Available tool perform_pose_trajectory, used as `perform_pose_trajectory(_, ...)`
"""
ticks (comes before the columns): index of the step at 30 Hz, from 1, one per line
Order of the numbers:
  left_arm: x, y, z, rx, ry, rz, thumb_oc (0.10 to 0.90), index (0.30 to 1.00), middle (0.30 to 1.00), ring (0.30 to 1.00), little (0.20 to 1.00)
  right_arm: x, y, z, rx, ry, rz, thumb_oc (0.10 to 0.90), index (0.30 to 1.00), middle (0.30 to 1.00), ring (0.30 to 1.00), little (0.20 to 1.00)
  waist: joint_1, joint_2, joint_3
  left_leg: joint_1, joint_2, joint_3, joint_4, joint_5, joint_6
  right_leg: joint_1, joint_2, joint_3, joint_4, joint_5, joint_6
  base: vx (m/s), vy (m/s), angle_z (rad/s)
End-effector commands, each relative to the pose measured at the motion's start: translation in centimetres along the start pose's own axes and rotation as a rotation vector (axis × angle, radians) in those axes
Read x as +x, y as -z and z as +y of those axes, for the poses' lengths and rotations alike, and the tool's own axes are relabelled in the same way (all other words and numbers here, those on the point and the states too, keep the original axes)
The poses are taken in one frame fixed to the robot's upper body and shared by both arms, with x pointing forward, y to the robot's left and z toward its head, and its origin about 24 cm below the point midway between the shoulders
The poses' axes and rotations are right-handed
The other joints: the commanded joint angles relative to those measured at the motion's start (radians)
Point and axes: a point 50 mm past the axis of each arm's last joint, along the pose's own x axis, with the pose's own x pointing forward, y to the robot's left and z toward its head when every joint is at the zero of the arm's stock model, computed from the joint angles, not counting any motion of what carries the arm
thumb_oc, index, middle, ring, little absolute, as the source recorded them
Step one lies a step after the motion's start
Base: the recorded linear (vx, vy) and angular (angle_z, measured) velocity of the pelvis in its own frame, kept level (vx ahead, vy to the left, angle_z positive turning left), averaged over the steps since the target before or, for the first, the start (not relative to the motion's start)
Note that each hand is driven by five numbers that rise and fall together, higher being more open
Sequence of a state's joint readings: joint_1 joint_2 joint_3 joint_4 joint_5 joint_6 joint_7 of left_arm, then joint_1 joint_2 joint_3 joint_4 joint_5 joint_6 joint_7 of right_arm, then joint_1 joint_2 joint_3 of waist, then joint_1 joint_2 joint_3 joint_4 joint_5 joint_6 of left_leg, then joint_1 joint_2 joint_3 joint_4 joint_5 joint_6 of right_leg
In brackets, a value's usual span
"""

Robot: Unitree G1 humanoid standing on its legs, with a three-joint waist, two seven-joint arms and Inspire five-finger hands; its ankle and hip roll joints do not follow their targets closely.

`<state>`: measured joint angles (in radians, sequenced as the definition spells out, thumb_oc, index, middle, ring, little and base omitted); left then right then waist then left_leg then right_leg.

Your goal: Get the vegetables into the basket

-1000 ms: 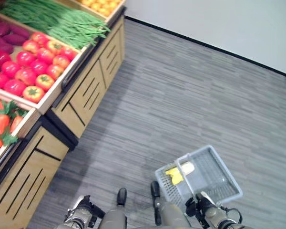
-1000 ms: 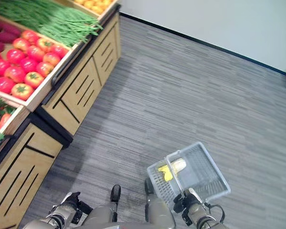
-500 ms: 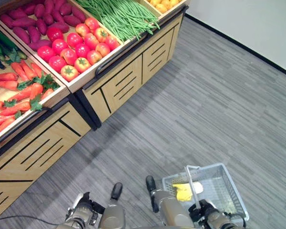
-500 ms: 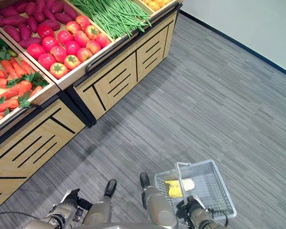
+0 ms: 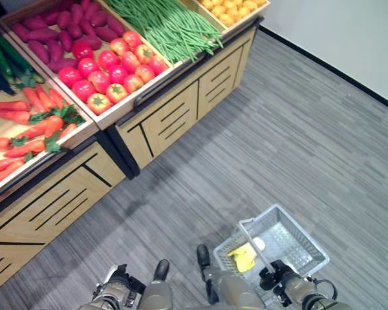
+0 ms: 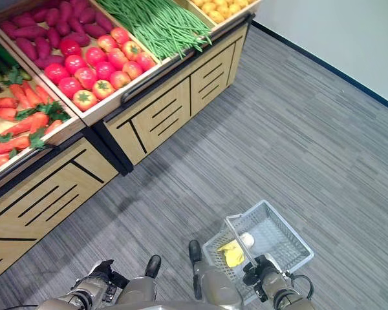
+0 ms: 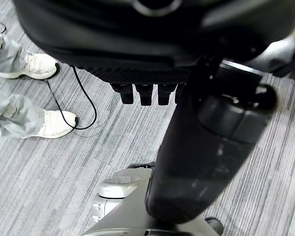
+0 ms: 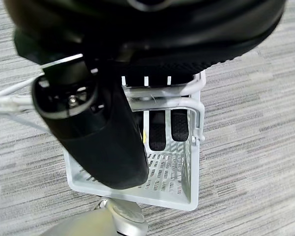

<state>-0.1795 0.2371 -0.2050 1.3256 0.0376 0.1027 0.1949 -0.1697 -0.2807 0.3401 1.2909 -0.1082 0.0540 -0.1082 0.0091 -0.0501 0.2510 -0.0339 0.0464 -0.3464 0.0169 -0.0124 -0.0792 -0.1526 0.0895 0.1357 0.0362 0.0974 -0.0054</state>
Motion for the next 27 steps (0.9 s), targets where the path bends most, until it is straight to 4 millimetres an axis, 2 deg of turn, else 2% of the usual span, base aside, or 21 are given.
perform_pose_trajectory(1, 0.0, 0.3, 0.1, -0.008, -0.010, 0.010, 0.900, 1.000, 1.000, 1.000, 1.000, -0.3, 2.4, 0.1, -0.023, 0.002, 0.036, 0.400, 0.300, 0.300, 0.300, 0.300, -0.010, -0.012, -0.029, -0.002, -0.041, -0.043, -0.008, 0.034, 0.017, -0.070, -0.058, 0.011, 0.189, -0.134, 0.065, 0.00, -0.133, 0.65)
perform_pose_trajectory(4, 0.0, 0.3, 0.0, -0.021, -0.007, 0.012, 0.900, 1.000, 1.000, 1.000, 1.000, -0.4, 2.6, 0.1, -0.023, 0.003, 0.036, 0.400, 0.300, 0.300, 0.300, 0.300, -0.003, -0.004, -0.031, -0.009, -0.033, -0.069, -0.005, 0.047, 0.005, -0.058, -0.060, -0.022, 0.203, -0.153, 0.058, -0.03, -0.148, 0.52)
perform_pose_trajectory(5, -0.1, 0.4, -0.2, -0.037, -0.004, 0.017, 0.900, 1.000, 1.000, 1.000, 1.000, -0.3, 2.4, 0.0, -0.028, 0.006, 0.027, 0.400, 0.300, 0.300, 0.300, 0.300, 0.011, 0.001, -0.030, -0.022, -0.023, -0.078, -0.005, 0.067, -0.008, -0.042, -0.063, -0.060, 0.208, -0.166, 0.052, -0.07, -0.150, 0.87)
perform_pose_trajectory(7, -0.1, 0.5, -0.3, -0.061, 0.000, 0.022, 0.900, 1.000, 1.000, 1.000, 1.000, -0.3, 2.3, -0.1, -0.029, 0.009, 0.019, 0.400, 0.300, 0.300, 0.300, 0.300, 0.013, 0.009, -0.024, -0.039, -0.009, -0.066, -0.014, 0.090, -0.018, -0.027, -0.070, -0.104, 0.211, -0.178, 0.049, -0.10, -0.153, 0.92)
perform_pose_trajectory(8, -0.1, 0.5, -0.4, -0.069, 0.003, 0.020, 0.900, 1.000, 1.000, 1.000, 1.000, -0.3, 2.3, -0.3, -0.028, 0.012, 0.019, 0.400, 0.300, 0.300, 0.300, 0.300, 0.014, 0.012, -0.018, -0.053, -0.003, -0.038, -0.014, 0.102, -0.018, -0.017, -0.079, -0.126, 0.213, -0.181, 0.047, -0.10, -0.099, 0.54)
perform_pose_trajectory(9, -0.1, 0.5, -0.6, -0.070, 0.009, 0.022, 0.900, 1.000, 1.000, 1.000, 1.000, -0.3, 2.2, -0.5, -0.030, 0.017, 0.016, 0.400, 0.300, 0.300, 0.300, 0.300, 0.011, 0.014, -0.010, -0.073, 0.007, 0.033, -0.016, 0.115, -0.011, -0.006, -0.093, -0.150, 0.215, -0.182, 0.049, -0.07, -0.056, 0.46)
perform_pose_trajectory(10, -0.1, 0.5, -0.6, -0.070, 0.009, 0.022, 0.900, 1.000, 1.000, 1.000, 1.000, -0.3, 2.2, -0.5, -0.030, 0.017, 0.016, 0.400, 0.300, 0.300, 0.300, 0.300, 0.011, 0.014, -0.011, -0.074, 0.007, 0.033, -0.016, 0.116, -0.011, -0.007, -0.093, -0.150, 0.214, -0.181, 0.049, -0.12, -0.048, 0.56)
perform_pose_trajectory(11, -0.2, 0.4, -0.7, -0.074, 0.014, 0.016, 0.900, 1.000, 1.000, 1.000, 1.000, -0.3, 2.2, -0.8, -0.039, 0.024, 0.016, 0.400, 0.300, 0.300, 0.300, 0.300, 0.011, 0.020, 0.000, -0.101, 0.020, 0.139, -0.006, 0.134, -0.001, 0.002, -0.110, -0.182, 0.216, -0.174, 0.054, -0.08, -0.022, 0.83)
perform_pose_trajectory(12, -0.2, 0.4, -0.7, -0.074, 0.014, 0.016, 0.900, 1.000, 1.000, 1.000, 1.000, -0.3, 2.1, -0.8, -0.039, 0.024, 0.016, 0.400, 0.300, 0.300, 0.300, 0.300, 0.012, 0.019, 0.001, -0.100, 0.019, 0.140, -0.005, 0.133, -0.001, 0.002, -0.111, -0.181, 0.217, -0.175, 0.054, -0.18, -0.034, 1.20)
perform_pose_trajectory(13, -0.2, 0.1, -0.9, -0.069, 0.020, 0.008, 0.900, 1.000, 1.000, 1.000, 1.000, -0.2, 2.1, -1.1, -0.046, 0.029, 0.020, 0.400, 0.300, 0.300, 0.300, 0.300, 0.001, 0.022, 0.000, -0.101, 0.039, 0.251, 0.015, 0.128, 0.000, 0.006, -0.133, -0.214, 0.209, -0.163, 0.058, -0.15, -0.012, 1.26)
perform_pose_trajectory(16, -0.2, 0.3, -1.3, -0.052, 0.037, 0.012, 0.900, 1.000, 1.000, 1.000, 1.000, -0.2, 2.3, -1.1, -0.039, 0.032, 0.030, 0.400, 0.300, 0.300, 0.300, 0.300, -0.020, 0.019, -0.017, -0.067, 0.060, 0.361, 0.041, 0.099, -0.001, 0.011, -0.169, -0.265, 0.176, -0.136, 0.060, -0.16, 0.004, 0.99)
perform_pose_trajectory(17, -0.3, 0.3, -1.4, -0.044, 0.040, 0.010, 0.900, 1.000, 1.000, 1.000, 1.000, -0.3, 2.6, -1.1, -0.034, 0.032, 0.038, 0.400, 0.300, 0.300, 0.300, 0.300, -0.034, 0.017, -0.026, -0.049, 0.072, 0.415, 0.053, 0.088, -0.003, 0.013, -0.184, -0.289, 0.160, -0.125, 0.061, -0.12, 0.030, 0.71)
perform_pose_trajectory(20, -0.3, 0.4, -1.6, -0.013, 0.055, 0.011, 0.900, 1.000, 1.000, 1.000, 1.000, -0.4, 3.4, -0.9, -0.018, 0.027, 0.068, 0.400, 0.300, 0.300, 0.300, 0.300, -0.065, 0.021, -0.048, 0.006, 0.101, 0.521, 0.061, 0.059, -0.014, 0.020, -0.220, -0.358, 0.128, -0.105, 0.066, -0.10, 0.046, 0.86)
perform_pose_trajectory(22, -0.3, 0.9, -1.6, 0.004, 0.059, 0.025, 0.900, 1.000, 1.000, 1.000, 1.000, -0.5, 4.3, -0.5, -0.014, 0.016, 0.098, 0.400, 0.300, 0.300, 0.300, 0.300, -0.074, 0.038, -0.066, 0.034, 0.106, 0.551, 0.026, 0.047, -0.022, 0.026, -0.223, -0.396, 0.117, -0.103, 0.073, -0.04, 0.075, 1.07)
perform_pose_trajectory(24, -0.3, 1.1, -1.6, 0.020, 0.063, 0.032, 0.900, 1.000, 1.000, 1.000, 1.000, -0.6, 4.5, -0.2, -0.011, 0.009, 0.107, 0.400, 0.300, 0.300, 0.300, 0.300, -0.076, 0.044, -0.074, 0.030, 0.102, 0.564, -0.003, 0.056, -0.023, 0.030, -0.224, -0.407, 0.109, -0.096, 0.080, 0.01, 0.075, 0.63)
perform_pose_trajectory(27, -0.3, 1.6, -1.5, 0.038, 0.061, 0.041, 0.900, 1.000, 1.000, 1.000, 1.000, -0.6, 4.7, 0.2, -0.018, -0.001, 0.117, 0.400, 0.300, 0.300, 0.300, 0.300, -0.072, 0.038, -0.076, 0.030, 0.091, 0.567, -0.001, 0.046, -0.012, 0.033, -0.231, -0.393, 0.108, -0.083, 0.087, 0.03, 0.087, 0.33)
